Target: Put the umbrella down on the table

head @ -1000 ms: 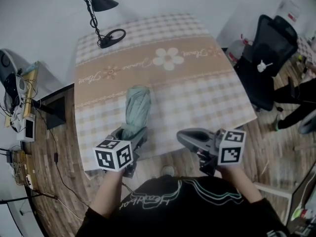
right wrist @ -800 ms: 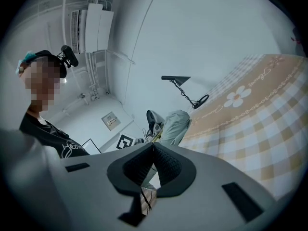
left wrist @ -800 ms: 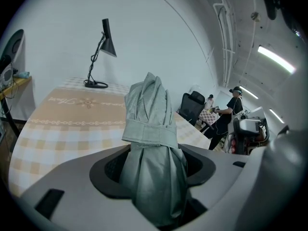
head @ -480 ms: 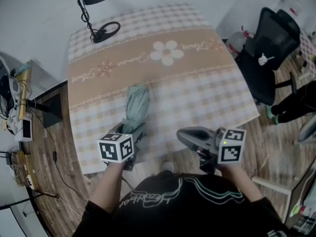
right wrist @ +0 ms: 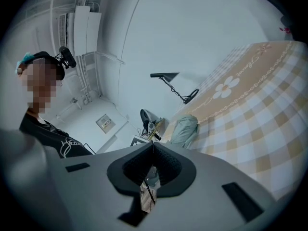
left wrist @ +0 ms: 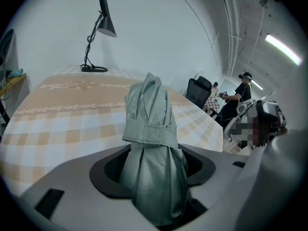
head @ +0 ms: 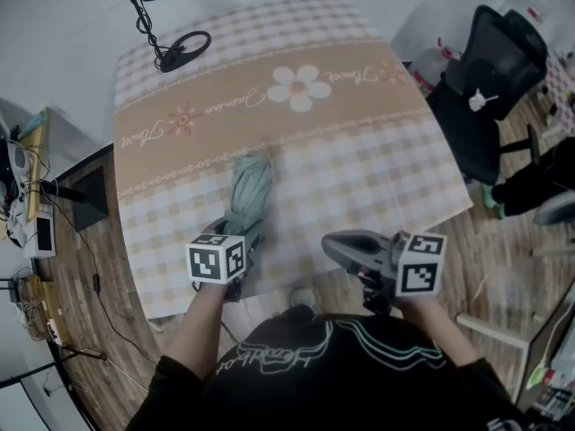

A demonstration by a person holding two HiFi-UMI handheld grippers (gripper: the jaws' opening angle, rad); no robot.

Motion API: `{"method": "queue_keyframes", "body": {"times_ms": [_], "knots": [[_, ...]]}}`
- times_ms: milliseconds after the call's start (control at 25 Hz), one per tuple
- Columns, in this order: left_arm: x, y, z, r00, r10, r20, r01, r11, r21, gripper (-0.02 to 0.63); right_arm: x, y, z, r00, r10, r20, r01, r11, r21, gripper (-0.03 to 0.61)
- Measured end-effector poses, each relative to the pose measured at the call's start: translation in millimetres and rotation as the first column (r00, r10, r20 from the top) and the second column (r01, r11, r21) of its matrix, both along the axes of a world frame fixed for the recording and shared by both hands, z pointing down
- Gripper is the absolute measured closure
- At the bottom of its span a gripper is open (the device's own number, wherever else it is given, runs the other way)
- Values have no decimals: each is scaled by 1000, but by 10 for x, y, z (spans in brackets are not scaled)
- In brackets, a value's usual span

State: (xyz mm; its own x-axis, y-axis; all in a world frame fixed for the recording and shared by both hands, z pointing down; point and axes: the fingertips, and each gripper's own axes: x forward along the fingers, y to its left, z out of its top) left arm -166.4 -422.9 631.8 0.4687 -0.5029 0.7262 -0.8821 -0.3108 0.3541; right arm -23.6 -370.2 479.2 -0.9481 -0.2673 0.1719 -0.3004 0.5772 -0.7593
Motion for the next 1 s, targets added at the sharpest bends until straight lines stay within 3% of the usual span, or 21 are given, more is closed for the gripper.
{"method": "queue_keyframes", "body": {"times_ms": [200, 480, 680, 1000], "knots": [[35, -28, 148, 1000, 9, 20, -9, 1000, -22, 350, 109, -17, 51, 1000, 25, -1, -25, 1000, -17, 568], [33, -28, 304, 994, 36, 103, -32, 999, -44, 348, 226, -26, 81, 998, 61, 1, -61, 997, -35, 568], [53, -12, 354, 978, 37, 206, -26, 998, -53, 344, 290, 3, 113, 997, 79, 12, -79, 996, -45, 568], [63, 19, 372, 952, 41, 303, -32, 999, -37, 336, 287, 77, 85, 996, 80, 27, -78, 996, -47, 568]]}}
